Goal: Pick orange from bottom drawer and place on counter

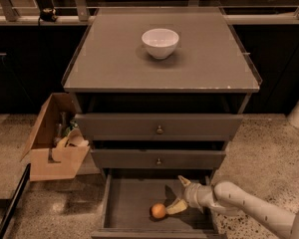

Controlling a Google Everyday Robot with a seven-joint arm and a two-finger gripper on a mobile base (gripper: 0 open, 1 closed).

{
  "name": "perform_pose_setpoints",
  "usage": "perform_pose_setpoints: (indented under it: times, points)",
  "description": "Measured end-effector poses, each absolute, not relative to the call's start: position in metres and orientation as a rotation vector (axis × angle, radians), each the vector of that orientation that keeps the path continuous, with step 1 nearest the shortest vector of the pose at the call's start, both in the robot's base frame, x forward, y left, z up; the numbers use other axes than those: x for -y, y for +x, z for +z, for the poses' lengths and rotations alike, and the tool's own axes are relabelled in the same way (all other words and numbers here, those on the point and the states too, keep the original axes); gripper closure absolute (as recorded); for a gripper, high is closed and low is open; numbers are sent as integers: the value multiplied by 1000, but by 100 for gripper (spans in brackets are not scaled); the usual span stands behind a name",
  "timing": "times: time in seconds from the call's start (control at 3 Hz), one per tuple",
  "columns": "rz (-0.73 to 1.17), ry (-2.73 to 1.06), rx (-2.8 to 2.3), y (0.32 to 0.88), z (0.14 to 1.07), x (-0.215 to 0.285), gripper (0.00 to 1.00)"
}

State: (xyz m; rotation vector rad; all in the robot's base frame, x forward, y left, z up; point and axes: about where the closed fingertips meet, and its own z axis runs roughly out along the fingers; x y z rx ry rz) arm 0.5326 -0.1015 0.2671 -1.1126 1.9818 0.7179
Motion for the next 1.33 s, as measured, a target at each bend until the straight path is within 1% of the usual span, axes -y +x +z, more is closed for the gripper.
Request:
perform_pose_setpoints:
  times: [0.33,1.0,1.33]
  points:
    - [725,-1108,-1985,532,265,100,0]
    - [789,-1046,-2003,525,232,96,0]
    - [774,-1019,-2003,523,213,80,0]
